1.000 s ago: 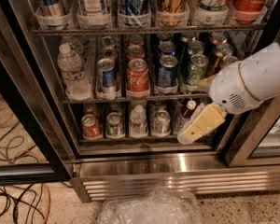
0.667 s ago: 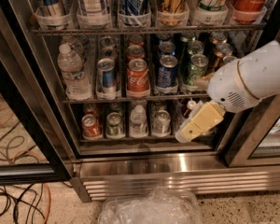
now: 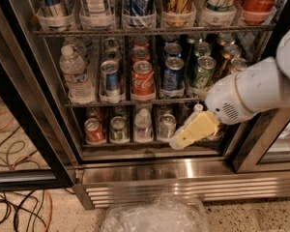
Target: Pick 7up can from bottom shelf of fridge
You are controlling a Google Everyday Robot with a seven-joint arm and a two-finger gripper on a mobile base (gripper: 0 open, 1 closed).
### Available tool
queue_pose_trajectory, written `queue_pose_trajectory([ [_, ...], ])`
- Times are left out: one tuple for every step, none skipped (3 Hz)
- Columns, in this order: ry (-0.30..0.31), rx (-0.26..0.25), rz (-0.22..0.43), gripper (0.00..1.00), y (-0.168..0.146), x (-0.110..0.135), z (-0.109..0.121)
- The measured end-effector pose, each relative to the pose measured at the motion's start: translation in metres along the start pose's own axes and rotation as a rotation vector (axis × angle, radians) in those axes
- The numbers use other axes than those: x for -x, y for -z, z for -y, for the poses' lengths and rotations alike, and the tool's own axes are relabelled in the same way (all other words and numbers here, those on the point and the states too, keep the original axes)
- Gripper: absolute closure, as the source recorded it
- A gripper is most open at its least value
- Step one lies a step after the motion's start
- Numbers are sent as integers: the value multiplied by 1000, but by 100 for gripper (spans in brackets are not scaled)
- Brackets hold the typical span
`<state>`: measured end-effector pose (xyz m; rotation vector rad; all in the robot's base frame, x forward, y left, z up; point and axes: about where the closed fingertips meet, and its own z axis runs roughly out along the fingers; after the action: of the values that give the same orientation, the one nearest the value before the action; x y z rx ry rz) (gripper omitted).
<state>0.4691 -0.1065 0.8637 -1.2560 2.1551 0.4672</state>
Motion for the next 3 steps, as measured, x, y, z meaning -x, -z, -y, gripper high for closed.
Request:
queue_pose_trajectory([
  [-247,20,45,0,-53,-13,-31],
  [-427,-4,64,0,-95,-29,-49],
  [-456,-64,104,0,-97,-26,-35],
])
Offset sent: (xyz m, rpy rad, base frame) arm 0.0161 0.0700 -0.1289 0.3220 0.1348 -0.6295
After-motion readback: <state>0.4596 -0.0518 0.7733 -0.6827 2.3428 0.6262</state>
